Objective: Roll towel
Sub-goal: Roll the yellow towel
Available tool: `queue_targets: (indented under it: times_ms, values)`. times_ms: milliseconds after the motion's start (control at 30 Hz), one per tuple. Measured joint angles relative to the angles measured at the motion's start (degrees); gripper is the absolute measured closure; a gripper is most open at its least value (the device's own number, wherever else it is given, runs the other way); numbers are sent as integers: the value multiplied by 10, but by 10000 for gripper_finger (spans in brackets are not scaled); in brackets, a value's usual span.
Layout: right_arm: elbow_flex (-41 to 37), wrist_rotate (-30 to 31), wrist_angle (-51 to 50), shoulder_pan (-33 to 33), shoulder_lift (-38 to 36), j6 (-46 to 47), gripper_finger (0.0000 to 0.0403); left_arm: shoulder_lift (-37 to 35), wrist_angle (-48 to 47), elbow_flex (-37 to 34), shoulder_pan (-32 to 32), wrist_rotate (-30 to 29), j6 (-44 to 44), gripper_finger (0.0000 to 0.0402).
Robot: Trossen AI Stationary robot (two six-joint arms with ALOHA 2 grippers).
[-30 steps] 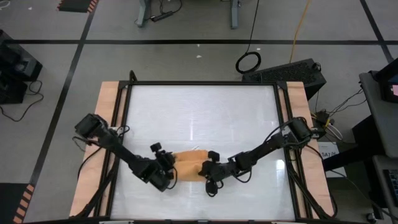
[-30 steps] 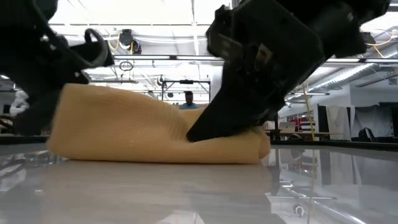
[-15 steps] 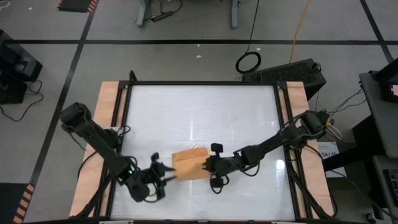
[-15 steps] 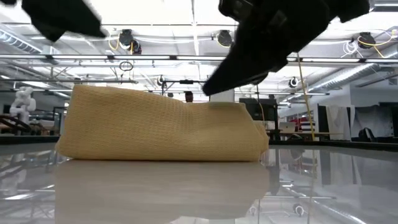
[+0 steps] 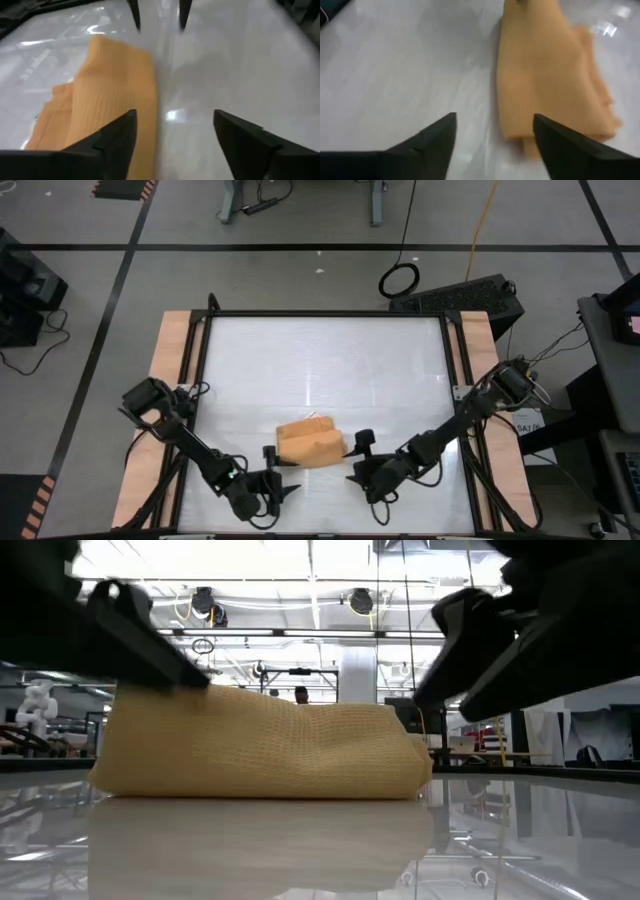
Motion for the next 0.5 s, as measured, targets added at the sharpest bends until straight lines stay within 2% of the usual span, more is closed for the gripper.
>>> queue_targets:
  times_ms: [133, 300, 500]
  values:
    - [-61, 24, 160, -3, 0, -62, 98, 24, -2, 0, -1, -33, 36, 106]
    - [-137, 24, 351, -35, 0, -135, 60, 25, -17, 2, 0, -50, 82, 100]
    - [-154, -45, 394, -73, 15, -115, 46, 22, -80, 9, 10, -54, 38, 100]
